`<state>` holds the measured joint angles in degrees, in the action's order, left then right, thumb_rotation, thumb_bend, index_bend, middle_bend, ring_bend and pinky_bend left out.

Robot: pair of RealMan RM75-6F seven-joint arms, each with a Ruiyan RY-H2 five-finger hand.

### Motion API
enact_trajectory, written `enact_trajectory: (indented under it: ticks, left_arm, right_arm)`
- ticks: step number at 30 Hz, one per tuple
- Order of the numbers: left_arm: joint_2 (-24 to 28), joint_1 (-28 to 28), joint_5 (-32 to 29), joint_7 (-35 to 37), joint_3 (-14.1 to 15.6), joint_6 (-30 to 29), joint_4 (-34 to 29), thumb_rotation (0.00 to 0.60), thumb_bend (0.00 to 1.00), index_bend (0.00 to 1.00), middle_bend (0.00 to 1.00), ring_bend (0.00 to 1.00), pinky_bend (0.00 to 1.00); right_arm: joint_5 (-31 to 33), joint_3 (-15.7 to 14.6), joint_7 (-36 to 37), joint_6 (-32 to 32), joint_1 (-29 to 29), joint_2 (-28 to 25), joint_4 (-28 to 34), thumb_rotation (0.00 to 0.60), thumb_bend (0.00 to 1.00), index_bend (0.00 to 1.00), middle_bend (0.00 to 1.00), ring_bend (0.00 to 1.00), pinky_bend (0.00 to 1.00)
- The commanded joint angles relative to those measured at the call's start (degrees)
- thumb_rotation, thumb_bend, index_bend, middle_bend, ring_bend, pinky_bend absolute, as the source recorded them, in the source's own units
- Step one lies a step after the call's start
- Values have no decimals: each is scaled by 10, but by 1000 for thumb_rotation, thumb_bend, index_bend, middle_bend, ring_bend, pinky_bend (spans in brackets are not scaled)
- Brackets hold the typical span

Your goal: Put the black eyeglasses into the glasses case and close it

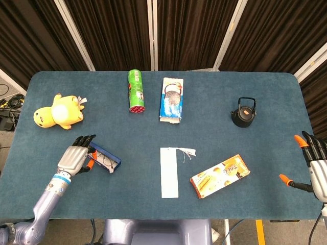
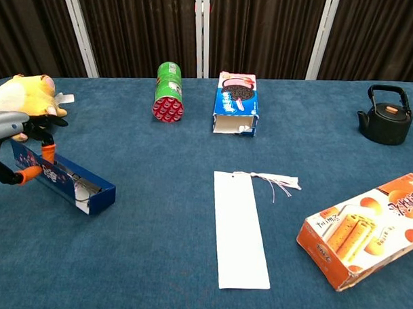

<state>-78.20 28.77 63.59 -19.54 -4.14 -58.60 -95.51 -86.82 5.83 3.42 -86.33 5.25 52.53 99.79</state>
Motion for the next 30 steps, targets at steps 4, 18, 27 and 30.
enact_trajectory:
  ticks: [4,18,27,30]
  left_arm:
    - [-18,9,-10,-6,0,9,13,600,525,664,0,0,0]
    - [-52,20,-32,7,-9,21,62,600,516,627,0,0,0]
    - [-58,19,-25,44,-16,22,78,600,317,2,0,0,0]
    - [-60,19,-19,55,-22,16,83,600,279,0,0,0,0]
  right_arm:
    - [3,1,-1,2,1,1,-1,600,0,12,0,0,0]
    - [1,-1,-2,1,0,1,0,600,0,12,0,0,0]
    - [2,-2,-3,3,0,1,-1,600,0,12,0,0,0]
    - [2,-2,-5,3,1,2,-1,600,0,12,0,0,0]
